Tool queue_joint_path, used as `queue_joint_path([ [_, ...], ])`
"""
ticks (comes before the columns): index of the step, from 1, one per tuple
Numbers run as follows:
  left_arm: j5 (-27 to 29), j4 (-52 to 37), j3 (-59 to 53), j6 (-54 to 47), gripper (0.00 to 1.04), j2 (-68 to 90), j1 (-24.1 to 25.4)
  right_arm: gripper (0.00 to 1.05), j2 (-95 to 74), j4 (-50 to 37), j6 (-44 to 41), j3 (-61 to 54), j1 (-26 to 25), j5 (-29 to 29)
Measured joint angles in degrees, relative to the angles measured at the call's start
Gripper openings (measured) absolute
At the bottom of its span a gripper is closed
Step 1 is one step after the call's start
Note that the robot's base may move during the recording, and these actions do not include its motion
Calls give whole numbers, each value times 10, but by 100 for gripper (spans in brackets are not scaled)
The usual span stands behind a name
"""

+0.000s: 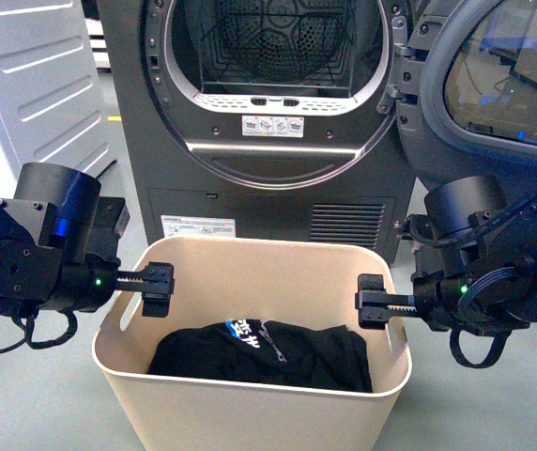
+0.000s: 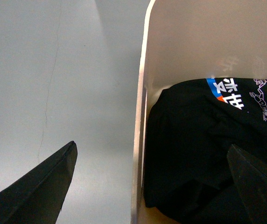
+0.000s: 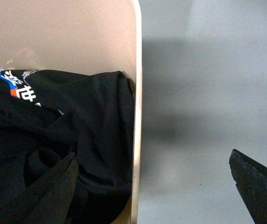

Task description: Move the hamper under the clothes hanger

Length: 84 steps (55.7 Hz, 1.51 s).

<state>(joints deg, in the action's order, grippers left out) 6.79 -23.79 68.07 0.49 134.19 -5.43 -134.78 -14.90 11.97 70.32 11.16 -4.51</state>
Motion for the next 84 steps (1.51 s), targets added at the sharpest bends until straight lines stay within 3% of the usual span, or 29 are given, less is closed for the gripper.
queue_joint_path([
  [42,1,-26,0,15,98,36,6,97,-86,23,21,103,20,-24],
  [47,2,-33,0,15,82,40,9,96,-93,23,24,106,18,-30],
  [52,1,-36,-1,16,68,42,10,83,-100,23,25,106,17,-32],
  [70,1,-37,0,25,5,49,9,17,-107,28,22,106,16,-42],
  [75,6,-29,1,29,4,45,6,2,-106,30,21,106,17,-40],
  [84,8,-9,1,30,4,31,1,2,-99,35,19,105,19,-40],
])
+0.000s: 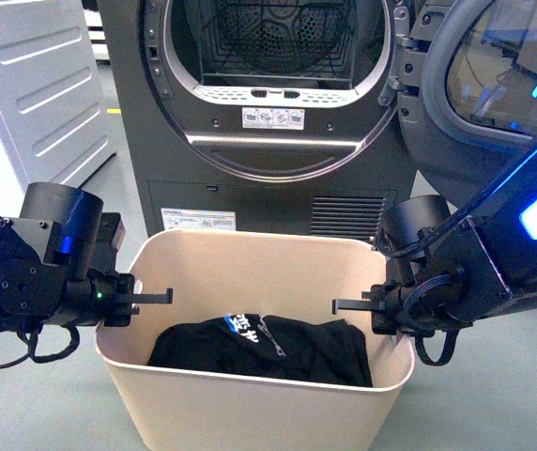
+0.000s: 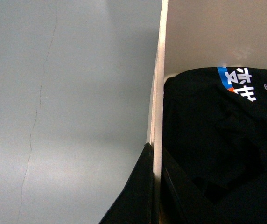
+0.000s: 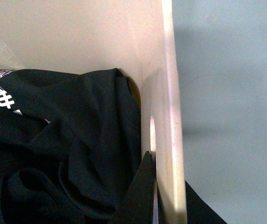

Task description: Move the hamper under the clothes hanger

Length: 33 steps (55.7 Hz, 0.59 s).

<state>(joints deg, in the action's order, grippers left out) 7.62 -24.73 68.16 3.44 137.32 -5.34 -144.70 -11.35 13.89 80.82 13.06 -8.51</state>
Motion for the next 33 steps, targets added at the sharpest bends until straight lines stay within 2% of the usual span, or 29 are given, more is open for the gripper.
queue_joint_path([
  [16,11,22,0,-3,4,-50,-7,2,40,-2,-2,-23,-2,1],
  [33,23,16,0,-2,4,-68,-12,2,70,-46,-8,-54,-1,4],
])
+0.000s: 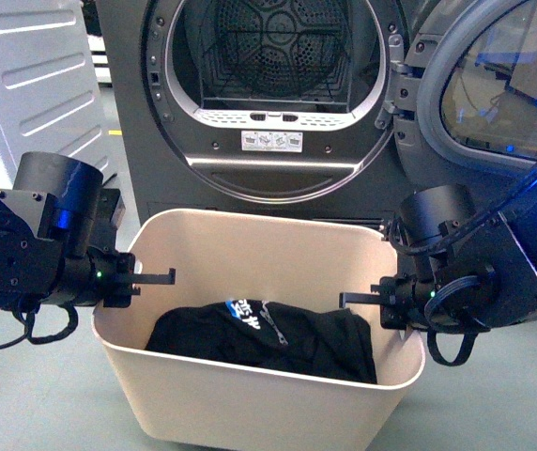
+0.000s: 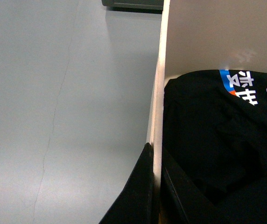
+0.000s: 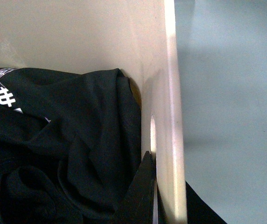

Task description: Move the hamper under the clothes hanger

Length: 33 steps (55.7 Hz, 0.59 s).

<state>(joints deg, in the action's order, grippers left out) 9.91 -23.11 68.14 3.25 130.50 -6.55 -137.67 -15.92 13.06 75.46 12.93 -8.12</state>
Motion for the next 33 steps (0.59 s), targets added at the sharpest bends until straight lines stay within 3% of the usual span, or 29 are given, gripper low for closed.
queue_joint_path([
  [33,0,0,-3,0,4,0,0,2,0,0,-2,-8,2,1],
])
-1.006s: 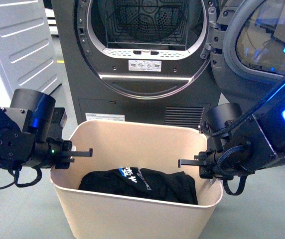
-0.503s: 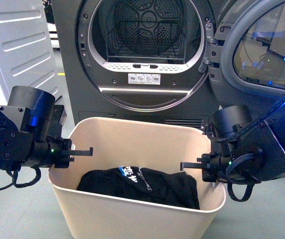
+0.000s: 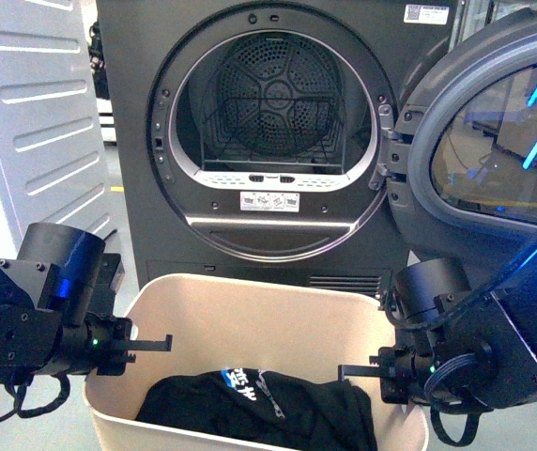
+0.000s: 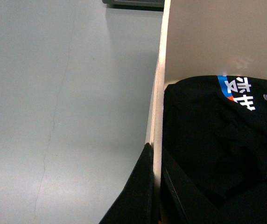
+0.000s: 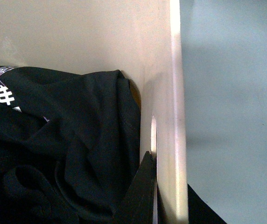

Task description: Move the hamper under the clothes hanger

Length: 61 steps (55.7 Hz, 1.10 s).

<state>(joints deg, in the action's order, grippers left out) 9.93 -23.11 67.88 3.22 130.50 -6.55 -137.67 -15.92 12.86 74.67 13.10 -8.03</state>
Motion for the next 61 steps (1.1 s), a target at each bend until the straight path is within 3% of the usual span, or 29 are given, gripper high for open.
queue_joint_path([
  [14,10,0,-1,-2,4,0,13,2,0,0,-1,0,16,8],
  [33,-7,-1,0,0,4,0,-9,2,0,0,-1,0,-9,-9],
  [61,0,-1,-1,0,4,0,0,2,1,0,-2,0,1,0],
])
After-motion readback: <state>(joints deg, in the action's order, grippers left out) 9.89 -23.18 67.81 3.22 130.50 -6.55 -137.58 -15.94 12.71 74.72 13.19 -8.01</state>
